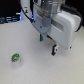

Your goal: Open the kcup holder, insert the kcup into the holder, and close the kcup holder

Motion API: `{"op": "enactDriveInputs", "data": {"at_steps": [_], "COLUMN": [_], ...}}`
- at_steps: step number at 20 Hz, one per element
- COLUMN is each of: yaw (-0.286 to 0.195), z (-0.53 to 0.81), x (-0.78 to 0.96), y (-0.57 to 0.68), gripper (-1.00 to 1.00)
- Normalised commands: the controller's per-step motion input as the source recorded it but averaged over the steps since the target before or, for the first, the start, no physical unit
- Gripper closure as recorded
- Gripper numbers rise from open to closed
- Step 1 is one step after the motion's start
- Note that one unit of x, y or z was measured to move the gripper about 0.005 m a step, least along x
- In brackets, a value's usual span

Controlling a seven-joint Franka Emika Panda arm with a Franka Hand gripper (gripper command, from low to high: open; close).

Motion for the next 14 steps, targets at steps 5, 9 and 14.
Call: {"op": "enactDriveInputs", "data": {"at_steps": [5,9,14], "yaw": [-0.275,-0.271,-0.258], "z": [0.08,0.05,0.02], "x": [-0.04,-0.05,-0.14], "y": [-0.49,-0.51,-0.52], "gripper": [-1.0,-1.0,-1.0]}}
